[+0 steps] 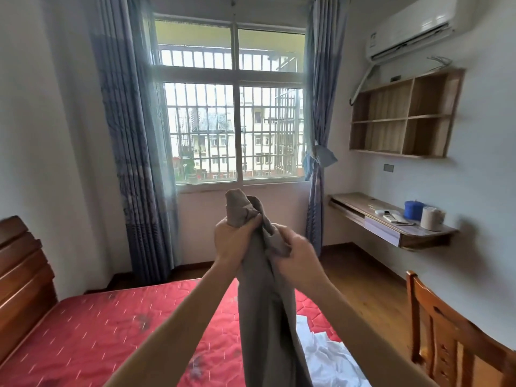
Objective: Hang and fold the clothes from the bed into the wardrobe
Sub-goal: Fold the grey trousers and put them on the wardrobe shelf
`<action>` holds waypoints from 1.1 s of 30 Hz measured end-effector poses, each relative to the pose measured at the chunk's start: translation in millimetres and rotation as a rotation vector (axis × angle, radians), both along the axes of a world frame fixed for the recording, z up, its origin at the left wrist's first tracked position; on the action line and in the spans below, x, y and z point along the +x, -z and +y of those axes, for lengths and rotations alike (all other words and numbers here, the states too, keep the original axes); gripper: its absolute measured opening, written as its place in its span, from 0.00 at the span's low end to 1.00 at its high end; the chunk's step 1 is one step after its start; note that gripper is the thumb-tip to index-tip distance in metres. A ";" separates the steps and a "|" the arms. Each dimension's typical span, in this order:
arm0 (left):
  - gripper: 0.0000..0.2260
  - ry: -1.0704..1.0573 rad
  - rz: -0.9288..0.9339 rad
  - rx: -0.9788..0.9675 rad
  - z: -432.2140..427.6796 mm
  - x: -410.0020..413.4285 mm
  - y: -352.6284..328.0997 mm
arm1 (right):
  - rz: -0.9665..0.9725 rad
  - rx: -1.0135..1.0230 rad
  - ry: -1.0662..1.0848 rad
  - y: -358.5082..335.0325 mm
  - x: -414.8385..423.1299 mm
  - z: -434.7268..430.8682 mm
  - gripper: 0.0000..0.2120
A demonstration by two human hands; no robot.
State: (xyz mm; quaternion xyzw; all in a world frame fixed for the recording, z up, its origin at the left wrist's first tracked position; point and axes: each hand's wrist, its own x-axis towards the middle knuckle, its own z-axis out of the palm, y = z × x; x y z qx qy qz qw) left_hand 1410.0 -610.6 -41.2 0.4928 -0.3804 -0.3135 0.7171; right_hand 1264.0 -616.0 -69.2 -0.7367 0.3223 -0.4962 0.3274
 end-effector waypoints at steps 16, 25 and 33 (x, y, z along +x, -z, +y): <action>0.21 -0.308 -0.847 -0.049 41.2 177.2 -81.3 | 0.021 -0.180 0.579 -91.5 -44.5 -60.9 0.10; 0.11 -0.358 -0.966 0.085 31.2 140.7 -71.1 | 0.256 -0.107 0.579 -90.9 3.1 -44.9 0.09; 0.14 -0.169 -0.706 0.112 25.5 81.0 -90.5 | 0.122 -0.250 0.378 -103.9 68.6 1.7 0.05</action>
